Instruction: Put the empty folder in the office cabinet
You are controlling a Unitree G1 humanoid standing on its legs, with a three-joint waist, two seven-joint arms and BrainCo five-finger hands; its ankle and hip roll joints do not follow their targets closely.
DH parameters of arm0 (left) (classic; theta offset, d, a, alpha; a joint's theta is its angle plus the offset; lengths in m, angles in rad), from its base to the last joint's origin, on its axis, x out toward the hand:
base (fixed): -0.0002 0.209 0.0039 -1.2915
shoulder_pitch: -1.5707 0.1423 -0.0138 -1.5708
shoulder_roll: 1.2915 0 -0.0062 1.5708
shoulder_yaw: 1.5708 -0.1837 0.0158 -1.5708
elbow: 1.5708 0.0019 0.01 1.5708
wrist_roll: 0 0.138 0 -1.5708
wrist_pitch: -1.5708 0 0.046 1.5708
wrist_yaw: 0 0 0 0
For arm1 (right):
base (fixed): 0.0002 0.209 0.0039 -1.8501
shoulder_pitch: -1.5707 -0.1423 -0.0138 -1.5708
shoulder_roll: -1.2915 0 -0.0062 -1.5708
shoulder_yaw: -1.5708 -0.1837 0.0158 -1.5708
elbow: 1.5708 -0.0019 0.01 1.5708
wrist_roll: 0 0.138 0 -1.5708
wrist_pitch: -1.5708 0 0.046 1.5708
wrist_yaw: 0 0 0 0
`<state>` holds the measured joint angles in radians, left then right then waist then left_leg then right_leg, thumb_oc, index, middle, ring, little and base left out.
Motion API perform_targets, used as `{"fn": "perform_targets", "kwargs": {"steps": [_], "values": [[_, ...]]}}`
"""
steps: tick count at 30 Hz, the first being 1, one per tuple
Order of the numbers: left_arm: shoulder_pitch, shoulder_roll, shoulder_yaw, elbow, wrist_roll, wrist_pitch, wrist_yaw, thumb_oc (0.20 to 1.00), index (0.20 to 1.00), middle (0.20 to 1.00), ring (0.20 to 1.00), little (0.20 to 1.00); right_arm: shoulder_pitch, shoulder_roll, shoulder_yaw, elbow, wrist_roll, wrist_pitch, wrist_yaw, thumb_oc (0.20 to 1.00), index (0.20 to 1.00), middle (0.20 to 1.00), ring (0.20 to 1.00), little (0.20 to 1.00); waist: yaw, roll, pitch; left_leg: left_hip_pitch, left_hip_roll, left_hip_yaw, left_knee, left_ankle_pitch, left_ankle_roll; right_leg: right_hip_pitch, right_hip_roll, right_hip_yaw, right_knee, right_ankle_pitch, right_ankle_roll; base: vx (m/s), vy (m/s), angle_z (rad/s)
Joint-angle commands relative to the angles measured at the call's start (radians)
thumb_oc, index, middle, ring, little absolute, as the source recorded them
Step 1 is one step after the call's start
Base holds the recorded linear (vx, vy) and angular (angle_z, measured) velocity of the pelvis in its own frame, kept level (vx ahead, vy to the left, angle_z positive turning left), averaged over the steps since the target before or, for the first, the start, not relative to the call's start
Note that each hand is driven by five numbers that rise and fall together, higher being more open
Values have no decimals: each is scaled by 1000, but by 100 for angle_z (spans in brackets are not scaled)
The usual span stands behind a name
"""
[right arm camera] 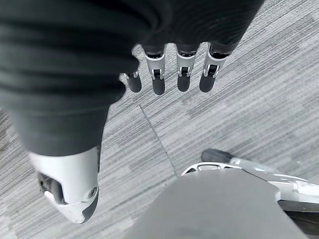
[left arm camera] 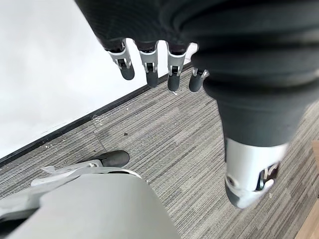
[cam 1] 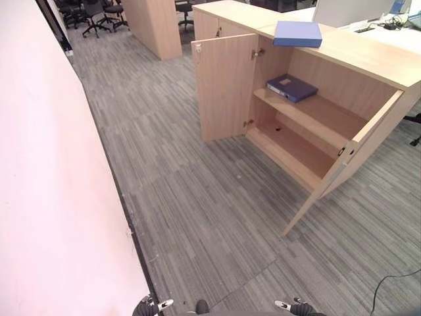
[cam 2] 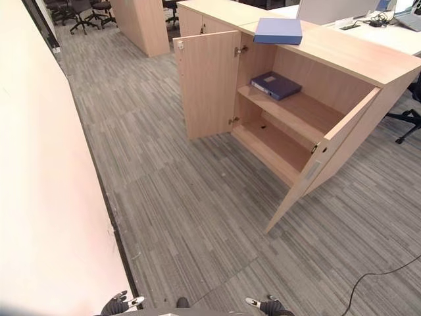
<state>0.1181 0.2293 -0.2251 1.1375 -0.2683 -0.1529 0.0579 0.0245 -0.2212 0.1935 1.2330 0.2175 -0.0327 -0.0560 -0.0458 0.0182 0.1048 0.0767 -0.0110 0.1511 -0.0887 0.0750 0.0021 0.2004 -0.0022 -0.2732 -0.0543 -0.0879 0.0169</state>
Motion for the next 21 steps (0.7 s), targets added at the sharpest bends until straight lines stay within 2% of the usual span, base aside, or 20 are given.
{"fn": "perform_targets", "kwargs": {"steps": [1, 3, 5, 7, 8, 9, 10, 12, 14, 15, 18, 19, 21], "values": [[-78, -26, 32, 25, 0, -17, 9, 1000, 1000, 1000, 1000, 1000, -54, 4, 22, 62, 36, -6, 1, 1000, 1000, 1000, 1000, 1000, 9, -22, 32, 42, 41, 71, 1, -61, -53, -44, -27, -33, -33, 65, 49, 8, -70, 8], [-78, -23, 34, 17, -6, -18, 13, 1000, 1000, 1000, 1000, 1000, -56, 5, 25, 65, 31, -6, 1, 1000, 1000, 1000, 1000, 1000, 16, -27, 38, 42, 47, 67, 4, -56, -58, -42, -26, -37, -33, 63, 46, -18, -111, 13], [-95, -13, 30, -2, -24, -23, 22, 1000, 1000, 1000, 1000, 1000, -76, -3, 23, 65, 29, -9, -5, 1000, 1000, 1000, 1000, 1000, 26, -48, 82, -63, 76, 72, 189, -96, -83, -55, -39, -56, -13, 59, 36, -138, -169, 18], [-101, -16, 26, -21, -46, -28, 24, 1000, 1000, 1000, 1000, 1000, -84, -12, 21, 67, 31, -9, -11, 1000, 1000, 1000, 1000, 1000, 31, -51, 105, -128, 118, 98, 334, -138, -107, -39, -34, -68, -16, 41, 27, -39, -152, 49], [-103, -21, 24, -34, -58, -31, 27, 1000, 1000, 1000, 1000, 1000, -86, -21, 19, 83, 23, -6, -21, 1000, 1000, 1000, 1000, 1000, 31, -52, 119, -175, 167, 162, 422, -110, -111, -20, -33, -101, -26, 30, 17, 28, -120, 42], [-102, -22, 23, -35, -58, -30, 27, 1000, 1000, 1000, 1000, 1000, -87, -22, 19, 83, 22, -6, -21, 1000, 1000, 1000, 1000, 1000, 32, -50, 120, -177, 172, 160, 432, -116, -115, -17, -29, -100, -27, 29, 15, 63, -67, 20], [-92, -25, 27, -40, -61, -28, 24, 1000, 1000, 1000, 1000, 1000, -84, -24, 18, 101, 18, -1, -21, 1000, 1000, 1000, 1000, 1000, 36, -44, 118, -183, 199, 204, 414, -86, -116, 0, -29, -119, -32, 19, 13, 94, -1, 55], [-84, -25, 44, -27, -68, -29, 27, 1000, 1000, 1000, 1000, 1000, -82, -28, 12, 107, 13, 0, -20, 1000, 1000, 1000, 1000, 1000, 43, -50, 116, -222, 215, 207, 367, -48, -124, 5, -43, -129, -33, 16, 18, 125, 29, 66], [-80, -23, 62, -12, -78, -31, 37, 1000, 1000, 1000, 1000, 1000, -81, -30, 8, 107, 9, -1, -23, 1000, 1000, 1000, 1000, 1000, 51, -45, 115, -234, 230, 190, 268, 28, -143, 13, -44, -133, -33, 12, 25, 192, 89, 17], [-74, -24, 70, 1, -80, -31, 41, 1000, 1000, 1000, 1000, 1000, -81, -34, 4, 108, 5, -1, -24, 1000, 1000, 1000, 1000, 1000, 55, -33, 112, -224, 244, 196, 154, 89, -156, 24, -44, -131, -33, 5, 34, 265, 148, 3], [-58, -28, 79, 12, -78, -28, 39, 1000, 1000, 1000, 1000, 1000, -75, -37, -4, 121, -8, 2, -23, 1000, 1000, 1000, 1000, 1000, 56, -3, 88, -170, 248, 233, 56, 115, -159, 49, -38, -126, -33, -11, 47, 259, 160, -3], [-57, -28, 79, 12, -78, -29, 39, 1000, 1000, 1000, 1000, 1000, -75, -37, -4, 121, -8, 2, -23, 1000, 1000, 1000, 1000, 1000, 56, -3, 88, -168, 247, 234, 53, 116, -159, 49, -38, -125, -33, -11, 48, 202, 125, -14], [-41, -34, 91, 21, -78, -29, 39, 1000, 1000, 1000, 1000, 1000, -69, -33, -10, 125, -14, 6, -19, 1000, 1000, 1000, 1000, 1000, 67, 10, 68, -143, 217, 242, 46, 108, -151, 79, -63, -114, -33, -23, 58, 318, 241, -12]]}}
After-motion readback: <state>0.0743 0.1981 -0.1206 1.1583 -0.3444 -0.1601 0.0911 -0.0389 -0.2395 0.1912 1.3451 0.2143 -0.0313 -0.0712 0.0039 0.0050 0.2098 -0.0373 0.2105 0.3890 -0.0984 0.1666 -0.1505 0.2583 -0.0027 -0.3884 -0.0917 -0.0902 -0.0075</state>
